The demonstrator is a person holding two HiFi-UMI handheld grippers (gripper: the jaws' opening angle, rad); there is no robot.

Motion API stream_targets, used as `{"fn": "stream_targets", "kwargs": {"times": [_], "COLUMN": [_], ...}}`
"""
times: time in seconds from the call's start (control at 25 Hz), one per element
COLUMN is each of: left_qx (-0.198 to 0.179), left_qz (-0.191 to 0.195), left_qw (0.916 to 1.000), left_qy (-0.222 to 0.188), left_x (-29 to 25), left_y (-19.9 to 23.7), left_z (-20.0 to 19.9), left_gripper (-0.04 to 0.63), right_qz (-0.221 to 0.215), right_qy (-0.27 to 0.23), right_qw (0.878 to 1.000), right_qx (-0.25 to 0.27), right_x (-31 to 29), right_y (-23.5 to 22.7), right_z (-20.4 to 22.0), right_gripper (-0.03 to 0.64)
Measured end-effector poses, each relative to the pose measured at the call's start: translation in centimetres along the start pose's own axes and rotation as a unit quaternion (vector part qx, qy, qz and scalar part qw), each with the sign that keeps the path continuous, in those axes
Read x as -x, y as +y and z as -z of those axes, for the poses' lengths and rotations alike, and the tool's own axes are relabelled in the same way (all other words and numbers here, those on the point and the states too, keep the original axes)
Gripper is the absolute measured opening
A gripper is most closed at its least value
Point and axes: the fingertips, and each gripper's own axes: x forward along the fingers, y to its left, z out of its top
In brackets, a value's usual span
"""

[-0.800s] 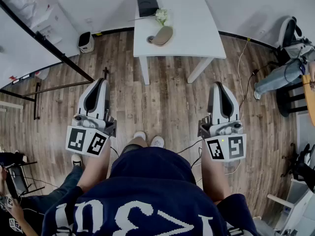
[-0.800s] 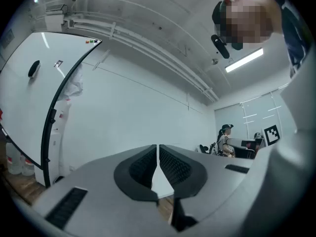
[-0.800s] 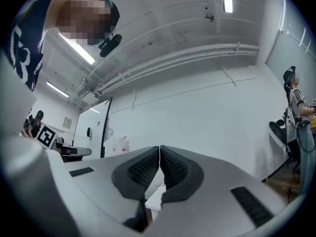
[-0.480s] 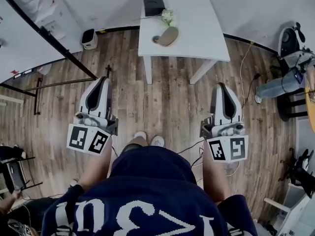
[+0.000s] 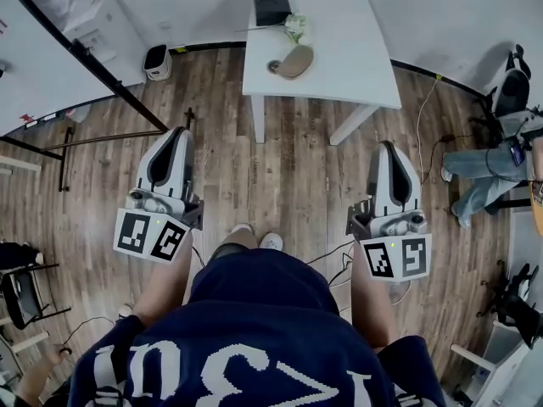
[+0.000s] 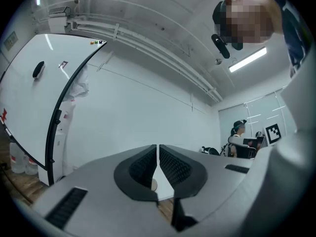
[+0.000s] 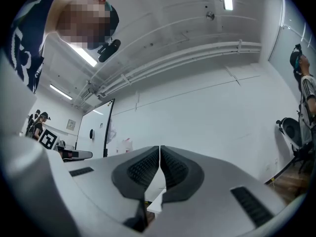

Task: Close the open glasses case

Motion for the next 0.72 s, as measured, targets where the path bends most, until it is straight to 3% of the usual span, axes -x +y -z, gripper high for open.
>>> {"fn": "stream_targets", "kwargs": {"times": [0.36, 0.72], "left_qx": [0.012, 0.015], "left_qz": [-0.009, 0.002], "left_qw": [0.9998, 0.9998], "left_qy": [0.01, 0.008], "left_x": [-1.9, -10.0], "left_y": [1.3, 5.3], "left_z": [1.5, 1.8], "left_gripper": [0.026, 0.026], "right_qz": [-0.01, -0.001], "right_qy": [0.022, 0.026], "right_qw": [1.0, 1.0], "right_qx": [-0.007, 0.0], "right_x": [-2.5, -10.4], "right_y": [-1.0, -3.9], "right_z": [2.0, 3.2], "right_gripper": [0.029, 0.029]}}
